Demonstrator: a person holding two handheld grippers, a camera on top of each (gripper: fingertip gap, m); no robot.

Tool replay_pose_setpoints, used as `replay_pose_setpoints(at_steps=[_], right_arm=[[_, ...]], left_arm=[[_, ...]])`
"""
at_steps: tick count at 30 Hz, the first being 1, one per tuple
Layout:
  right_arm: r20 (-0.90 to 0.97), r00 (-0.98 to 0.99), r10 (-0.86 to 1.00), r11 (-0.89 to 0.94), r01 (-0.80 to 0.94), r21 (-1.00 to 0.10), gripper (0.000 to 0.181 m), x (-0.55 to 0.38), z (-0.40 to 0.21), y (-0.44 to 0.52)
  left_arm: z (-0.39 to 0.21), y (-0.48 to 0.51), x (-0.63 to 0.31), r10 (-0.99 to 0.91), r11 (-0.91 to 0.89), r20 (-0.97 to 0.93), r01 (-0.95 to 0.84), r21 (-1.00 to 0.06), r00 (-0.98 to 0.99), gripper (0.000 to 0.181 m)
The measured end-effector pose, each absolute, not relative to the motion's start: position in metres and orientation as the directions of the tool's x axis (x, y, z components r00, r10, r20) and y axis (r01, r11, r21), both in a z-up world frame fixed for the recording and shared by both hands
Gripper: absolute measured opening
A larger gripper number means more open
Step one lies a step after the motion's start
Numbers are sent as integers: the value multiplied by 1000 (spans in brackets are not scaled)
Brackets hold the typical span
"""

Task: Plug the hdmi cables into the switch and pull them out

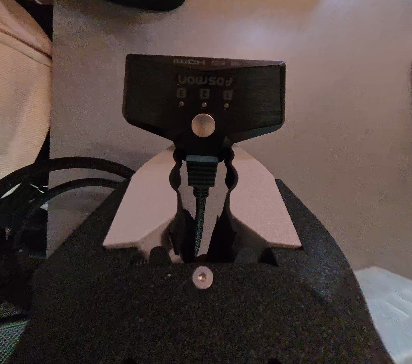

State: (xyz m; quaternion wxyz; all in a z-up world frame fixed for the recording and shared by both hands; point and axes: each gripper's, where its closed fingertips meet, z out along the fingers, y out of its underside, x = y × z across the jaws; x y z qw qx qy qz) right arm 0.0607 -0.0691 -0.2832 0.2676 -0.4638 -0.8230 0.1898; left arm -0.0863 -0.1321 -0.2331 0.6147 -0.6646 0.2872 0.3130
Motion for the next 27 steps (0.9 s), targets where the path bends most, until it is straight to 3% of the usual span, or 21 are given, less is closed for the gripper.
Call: replay_pose_setpoints(at_steps=[6, 13, 16, 27], right_arm=[[172, -471, 865, 465, 626, -626, 38, 18, -309, -75], [7, -587, 810, 466, 636, -615, 38, 12, -316, -90], [-64, -618, 783, 441, 625, -644, 38, 11, -315, -95], [-152, -633, 760, 356, 599, -717, 38, 7, -307, -98]], left_arm=[[-231, -124, -84, 35, -96, -880, -875, -475, 474, 15], [-225, -114, -79, -2, -56, -998, -997, -55, 55, 15], [-227, -109, -71, -60, 2, -996, -997, 72, -72, 17], [-235, -93, -64, -81, 36, -971, -975, 221, -223, 14]])
